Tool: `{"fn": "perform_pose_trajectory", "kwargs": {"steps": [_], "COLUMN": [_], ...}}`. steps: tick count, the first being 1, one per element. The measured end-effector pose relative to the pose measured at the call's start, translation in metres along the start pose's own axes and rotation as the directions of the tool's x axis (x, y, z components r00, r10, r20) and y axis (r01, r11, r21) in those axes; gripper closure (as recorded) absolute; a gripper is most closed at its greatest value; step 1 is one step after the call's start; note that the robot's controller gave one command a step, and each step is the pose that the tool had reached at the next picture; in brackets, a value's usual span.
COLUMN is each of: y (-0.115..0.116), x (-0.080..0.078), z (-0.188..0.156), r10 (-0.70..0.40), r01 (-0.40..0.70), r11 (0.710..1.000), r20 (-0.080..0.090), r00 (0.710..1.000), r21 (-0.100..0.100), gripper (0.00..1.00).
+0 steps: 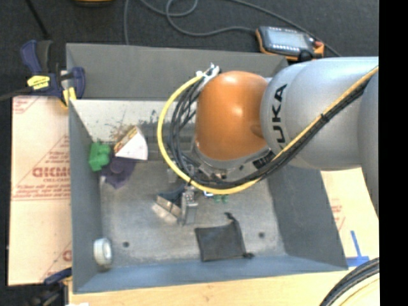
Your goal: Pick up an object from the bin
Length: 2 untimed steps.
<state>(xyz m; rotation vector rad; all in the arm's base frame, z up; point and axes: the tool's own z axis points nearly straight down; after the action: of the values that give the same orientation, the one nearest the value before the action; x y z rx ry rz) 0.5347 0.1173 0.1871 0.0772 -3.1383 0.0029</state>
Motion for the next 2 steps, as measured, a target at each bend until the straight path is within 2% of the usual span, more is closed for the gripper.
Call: {"fn": "perform_pose_trajectory", "kwargs": {"steps": [1,2], "y": [-0.001,-0.007], "x": [-0.013,-0.020], "z": [-0.018,0.033], "r10": [-0.003,0.012], "r01": [0.003,-0.012], "r11": [1.000,1.000], "r20": [0.013,0.011], "r00": [1.000,1.000], "r21": [-0.005,-0.003], "gripper": [0.00,0.00]}}
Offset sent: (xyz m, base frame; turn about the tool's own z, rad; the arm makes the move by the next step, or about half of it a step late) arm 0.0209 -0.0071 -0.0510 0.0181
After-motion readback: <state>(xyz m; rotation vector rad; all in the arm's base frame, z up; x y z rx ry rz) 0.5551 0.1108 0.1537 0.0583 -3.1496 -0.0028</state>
